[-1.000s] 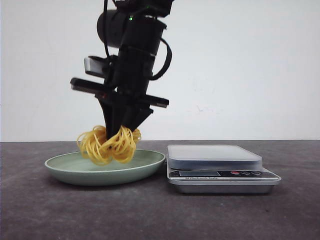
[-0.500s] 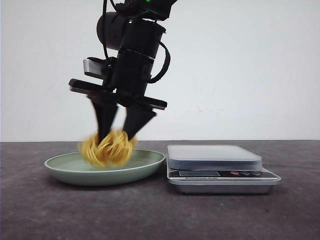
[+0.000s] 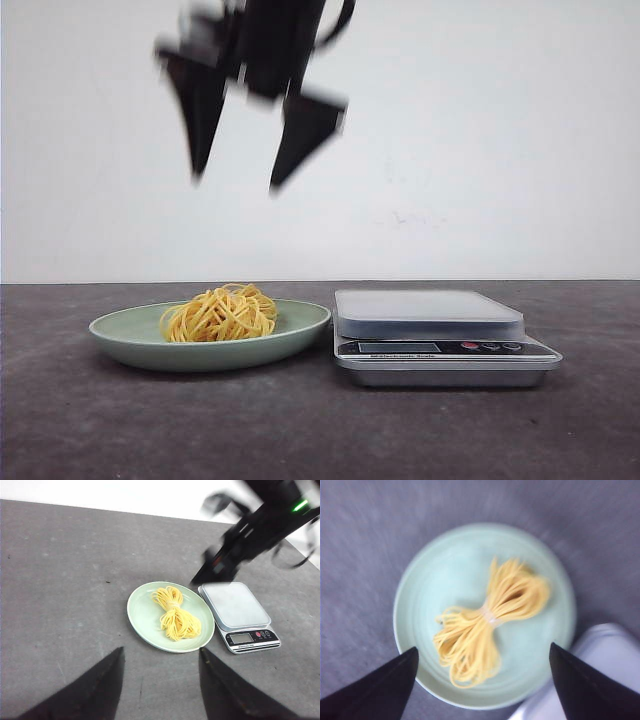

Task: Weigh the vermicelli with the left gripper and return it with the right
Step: 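Raise the right gripper away from the plate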

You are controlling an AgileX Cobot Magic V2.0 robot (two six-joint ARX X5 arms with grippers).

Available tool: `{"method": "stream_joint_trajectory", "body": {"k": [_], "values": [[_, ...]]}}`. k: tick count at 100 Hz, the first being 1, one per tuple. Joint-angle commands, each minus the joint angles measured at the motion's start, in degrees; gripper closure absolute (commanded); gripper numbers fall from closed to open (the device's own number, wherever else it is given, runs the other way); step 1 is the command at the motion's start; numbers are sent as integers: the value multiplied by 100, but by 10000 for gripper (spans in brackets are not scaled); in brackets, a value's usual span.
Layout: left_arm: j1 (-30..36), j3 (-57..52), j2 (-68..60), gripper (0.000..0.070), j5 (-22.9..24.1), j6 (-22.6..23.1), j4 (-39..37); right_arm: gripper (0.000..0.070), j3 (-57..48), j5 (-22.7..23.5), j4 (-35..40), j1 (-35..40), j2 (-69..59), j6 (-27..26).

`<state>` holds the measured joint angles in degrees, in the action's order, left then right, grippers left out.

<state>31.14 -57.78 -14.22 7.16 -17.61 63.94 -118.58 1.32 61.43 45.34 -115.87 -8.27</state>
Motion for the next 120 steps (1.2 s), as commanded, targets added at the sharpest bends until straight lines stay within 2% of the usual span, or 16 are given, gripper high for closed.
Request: {"method": "stream_joint_trajectory", "body": {"k": [1, 17, 42, 55, 74, 83, 104, 120], "values": [[22, -98, -17, 433, -13, 22, -129, 170, -219, -164, 116, 66, 341, 177], [22, -98, -20, 433, -13, 22, -249, 170, -219, -706, 562, 70, 1408, 310], [22, -98, -20, 433, -13, 22, -243, 170, -219, -1803, 1510, 319, 3185, 278], [22, -98, -20, 433, -13, 22, -293, 170, -216, -2000, 2015, 546, 3956, 90], [22, -98, -20, 433, -13, 22, -398, 171, 170, -2120, 2035, 1012, 5143, -212], [22, -98, -20, 433, -13, 22, -396, 171, 688, -2166, 2033, 1178, 5796, -457], [22, -98, -20, 433, -13, 20, -494, 171, 2470, -2612, 1985, 1220, 7274, -815], [22, -98, -24, 434, -9, 2, -804, 200, 4026, -2704, 1207, 1220, 8266, -927]]}}
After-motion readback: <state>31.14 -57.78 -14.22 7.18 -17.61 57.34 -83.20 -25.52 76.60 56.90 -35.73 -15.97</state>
